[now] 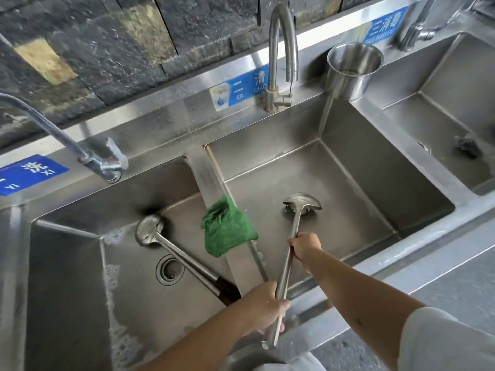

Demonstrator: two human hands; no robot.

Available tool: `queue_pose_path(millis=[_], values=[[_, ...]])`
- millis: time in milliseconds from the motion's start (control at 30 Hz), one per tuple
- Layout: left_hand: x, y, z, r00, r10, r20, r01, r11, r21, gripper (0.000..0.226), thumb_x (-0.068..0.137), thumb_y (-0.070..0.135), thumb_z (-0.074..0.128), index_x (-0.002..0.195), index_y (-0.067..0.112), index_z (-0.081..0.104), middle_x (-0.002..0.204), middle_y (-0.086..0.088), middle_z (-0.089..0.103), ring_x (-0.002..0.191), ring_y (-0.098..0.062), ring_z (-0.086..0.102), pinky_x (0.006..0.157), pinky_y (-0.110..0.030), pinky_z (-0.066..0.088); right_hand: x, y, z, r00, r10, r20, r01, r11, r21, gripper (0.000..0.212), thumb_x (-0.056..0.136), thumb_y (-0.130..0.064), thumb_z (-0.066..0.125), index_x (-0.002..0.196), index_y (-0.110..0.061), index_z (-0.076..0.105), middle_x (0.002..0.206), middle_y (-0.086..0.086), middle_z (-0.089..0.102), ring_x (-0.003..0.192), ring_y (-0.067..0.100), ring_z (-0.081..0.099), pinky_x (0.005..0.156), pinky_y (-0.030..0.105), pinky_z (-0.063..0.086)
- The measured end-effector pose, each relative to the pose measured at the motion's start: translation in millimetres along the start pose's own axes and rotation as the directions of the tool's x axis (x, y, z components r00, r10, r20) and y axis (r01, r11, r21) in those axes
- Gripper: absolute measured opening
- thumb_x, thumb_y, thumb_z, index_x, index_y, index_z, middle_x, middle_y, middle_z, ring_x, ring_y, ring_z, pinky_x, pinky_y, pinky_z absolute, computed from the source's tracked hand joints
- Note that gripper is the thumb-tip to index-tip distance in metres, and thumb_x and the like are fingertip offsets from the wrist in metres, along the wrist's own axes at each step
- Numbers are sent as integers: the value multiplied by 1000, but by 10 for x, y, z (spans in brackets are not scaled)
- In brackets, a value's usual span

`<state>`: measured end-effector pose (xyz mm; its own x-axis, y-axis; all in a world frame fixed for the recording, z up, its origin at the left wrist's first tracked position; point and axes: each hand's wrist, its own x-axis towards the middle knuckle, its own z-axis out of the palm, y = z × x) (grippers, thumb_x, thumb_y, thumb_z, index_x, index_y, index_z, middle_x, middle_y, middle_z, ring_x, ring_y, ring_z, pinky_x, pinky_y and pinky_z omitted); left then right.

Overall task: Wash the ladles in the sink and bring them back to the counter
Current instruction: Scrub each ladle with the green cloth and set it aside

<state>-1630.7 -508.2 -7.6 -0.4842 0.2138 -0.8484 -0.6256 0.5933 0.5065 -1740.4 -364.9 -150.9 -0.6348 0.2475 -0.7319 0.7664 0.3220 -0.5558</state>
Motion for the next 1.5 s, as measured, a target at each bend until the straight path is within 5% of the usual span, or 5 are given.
queue_pose_path(millis=[433,800,1067,1233,1500], values=[[-448,-258,61,996,91,-4,-88,967,240,54,87,30,55,136,27,33,102,-10,70,60,-20,65,62,-37,59,-244,-97,20,999,-46,-25,40,973,-226,23,86,-17,60,106,-6,60,102,14,66,83,28,55,70,26,40],[-544,-688,-269,989,89,-122,-78,993,89,68,90,43,49,151,25,25,107,-5,71,75,-16,70,73,-29,54,-727,-476,272,954,-299,-31,250,845,-472,57,85,-38,54,134,-8,47,137,11,48,125,35,43,102,41,38],[-527,-1326,-880,961,16,-277,-18,1000,-6,68,95,48,45,153,21,24,129,-4,61,109,-16,63,96,-31,46,-1340,-1095,970,709,-658,253,614,401,-680,79,79,-76,40,146,-39,24,160,-3,15,145,30,13,114,57,23],[-460,-1639,-1243,946,-54,-321,23,995,-101,65,97,48,45,151,17,28,138,-3,54,118,-18,57,102,-33,42,-1151,-1202,1301,736,-572,362,534,163,-829,93,71,-89,32,149,-48,4,162,-2,-7,147,39,-4,109,66,21],[255,-1966,-1982,934,-130,-333,101,990,-102,59,95,41,47,144,12,37,136,-10,57,119,-26,57,95,-33,46,-895,-1374,1590,741,-631,231,411,154,-899,67,90,-61,41,147,-44,9,162,0,5,144,35,12,95,55,47]])
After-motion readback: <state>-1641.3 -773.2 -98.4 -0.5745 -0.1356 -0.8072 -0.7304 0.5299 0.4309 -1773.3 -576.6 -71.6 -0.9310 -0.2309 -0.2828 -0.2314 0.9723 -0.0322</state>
